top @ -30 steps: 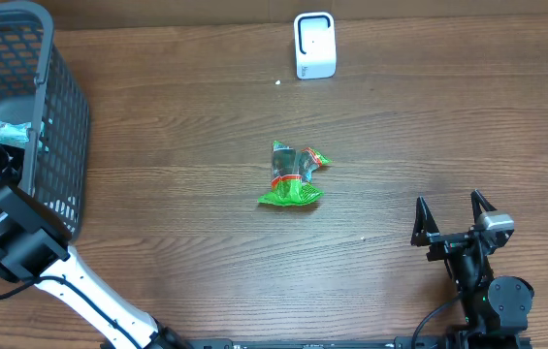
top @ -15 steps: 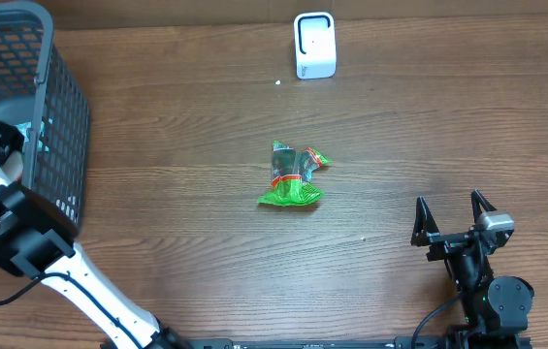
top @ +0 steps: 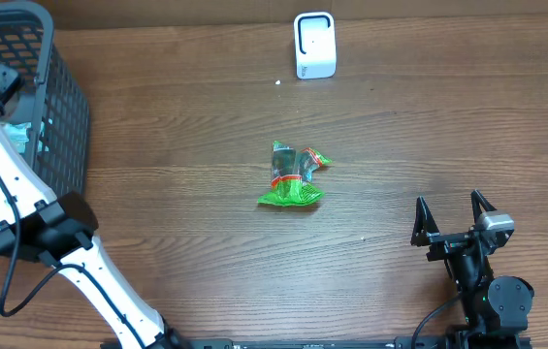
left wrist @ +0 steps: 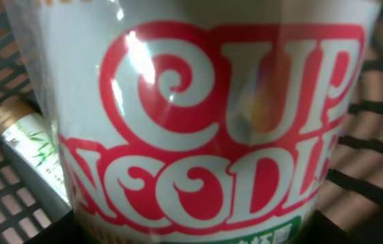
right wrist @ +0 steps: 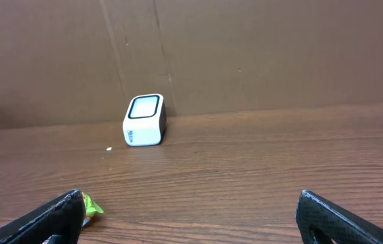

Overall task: Scan the item barcode
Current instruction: 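Lift the Cup Noodle cup out and set it left of the snack bag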

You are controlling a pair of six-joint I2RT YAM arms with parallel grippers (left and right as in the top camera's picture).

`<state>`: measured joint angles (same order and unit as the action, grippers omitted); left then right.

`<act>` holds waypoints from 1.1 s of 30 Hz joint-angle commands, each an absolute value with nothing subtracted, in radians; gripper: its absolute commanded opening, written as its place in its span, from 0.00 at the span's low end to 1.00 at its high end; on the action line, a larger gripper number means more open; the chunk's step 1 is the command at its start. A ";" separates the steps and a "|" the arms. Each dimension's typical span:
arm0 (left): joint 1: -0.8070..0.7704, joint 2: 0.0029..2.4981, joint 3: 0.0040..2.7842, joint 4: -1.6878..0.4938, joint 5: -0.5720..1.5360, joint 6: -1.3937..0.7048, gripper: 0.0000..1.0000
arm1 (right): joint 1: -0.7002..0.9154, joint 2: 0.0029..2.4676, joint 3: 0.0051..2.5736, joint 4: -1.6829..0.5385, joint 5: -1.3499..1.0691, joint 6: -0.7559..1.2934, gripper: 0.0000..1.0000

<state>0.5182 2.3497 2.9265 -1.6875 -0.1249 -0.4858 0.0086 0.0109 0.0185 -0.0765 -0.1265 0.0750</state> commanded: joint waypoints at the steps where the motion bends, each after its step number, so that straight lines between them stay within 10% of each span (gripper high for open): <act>1: 0.492 2.220 2.964 -1.690 -0.084 -0.439 0.56 | 0.013 0.003 0.008 -0.073 -0.124 0.079 1.00; 20: 0.084 1.804 2.886 -1.690 0.023 -0.373 0.60 | 0.013 0.003 0.008 -0.073 -0.124 0.079 1.00; 33: -0.179 1.789 2.331 -1.686 0.016 -0.430 0.57 | 0.013 0.003 0.008 -0.073 -0.124 0.079 1.00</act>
<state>-0.1421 1.7878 2.4466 -1.6905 0.0189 -0.4026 0.0082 0.0109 0.0185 -0.0757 -0.1261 0.0750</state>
